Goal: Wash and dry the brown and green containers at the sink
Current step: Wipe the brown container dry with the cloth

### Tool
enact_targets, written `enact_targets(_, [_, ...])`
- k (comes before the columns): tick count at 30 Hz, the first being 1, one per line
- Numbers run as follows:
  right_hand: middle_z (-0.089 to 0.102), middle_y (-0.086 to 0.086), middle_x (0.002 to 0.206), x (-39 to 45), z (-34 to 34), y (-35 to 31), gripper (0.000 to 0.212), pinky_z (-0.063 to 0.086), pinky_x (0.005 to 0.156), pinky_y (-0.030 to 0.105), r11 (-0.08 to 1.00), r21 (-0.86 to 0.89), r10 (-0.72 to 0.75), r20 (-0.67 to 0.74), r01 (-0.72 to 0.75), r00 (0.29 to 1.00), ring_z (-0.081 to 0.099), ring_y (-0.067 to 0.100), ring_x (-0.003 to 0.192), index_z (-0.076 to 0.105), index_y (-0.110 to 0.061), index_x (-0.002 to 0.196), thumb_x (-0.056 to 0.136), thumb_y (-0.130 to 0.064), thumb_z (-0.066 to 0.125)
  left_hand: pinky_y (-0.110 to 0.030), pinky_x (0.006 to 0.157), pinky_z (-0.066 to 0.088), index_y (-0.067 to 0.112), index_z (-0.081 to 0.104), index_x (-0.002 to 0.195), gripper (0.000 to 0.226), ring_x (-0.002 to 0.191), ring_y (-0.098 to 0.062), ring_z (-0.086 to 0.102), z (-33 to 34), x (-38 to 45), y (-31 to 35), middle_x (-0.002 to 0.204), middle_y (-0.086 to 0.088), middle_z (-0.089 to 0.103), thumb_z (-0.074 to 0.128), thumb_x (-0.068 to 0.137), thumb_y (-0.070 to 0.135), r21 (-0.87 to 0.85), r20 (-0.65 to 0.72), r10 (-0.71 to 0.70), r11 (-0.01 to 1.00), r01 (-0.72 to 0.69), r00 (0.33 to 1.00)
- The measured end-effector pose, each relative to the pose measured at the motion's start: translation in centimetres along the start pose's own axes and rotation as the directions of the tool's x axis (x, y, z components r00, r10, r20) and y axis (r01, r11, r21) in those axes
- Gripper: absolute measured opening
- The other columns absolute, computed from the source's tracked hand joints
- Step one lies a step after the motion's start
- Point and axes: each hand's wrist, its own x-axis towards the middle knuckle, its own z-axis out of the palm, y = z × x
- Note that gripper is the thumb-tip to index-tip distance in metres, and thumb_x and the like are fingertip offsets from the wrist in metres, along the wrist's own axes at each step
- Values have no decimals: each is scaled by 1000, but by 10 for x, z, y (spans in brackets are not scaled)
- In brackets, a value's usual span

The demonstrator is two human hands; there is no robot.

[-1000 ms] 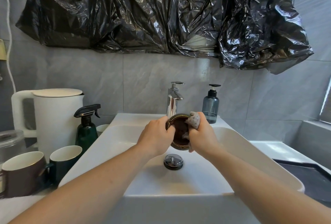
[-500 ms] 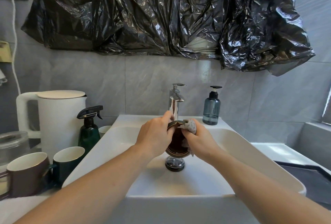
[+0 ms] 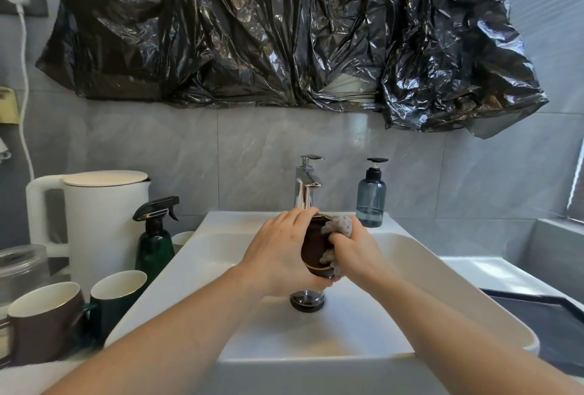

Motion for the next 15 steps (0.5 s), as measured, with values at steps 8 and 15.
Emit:
enact_targets(8, [74,1,77,-1,1,3,10,62,64,45,988,-134,-76,-21,72,997,70,21,69,59,-25,92,95,-27,50,-35,98,50,43,49,125,94,115,-12,54,-3,1,-32,118,21,55,80,40,69,-140,-21,-360,925,354,933])
enact_targets(15, [68,-8,88,-1,-6,14,17,59,68,39,934,-354,33,-21,-38,999,68,19,77,50,-33,93,78,-31,56,-32,95,50,39,53,127,99,115,-11,53,-7,-1,-41,120,18,51,82,39,72,-212,-24,-527,833,511,849])
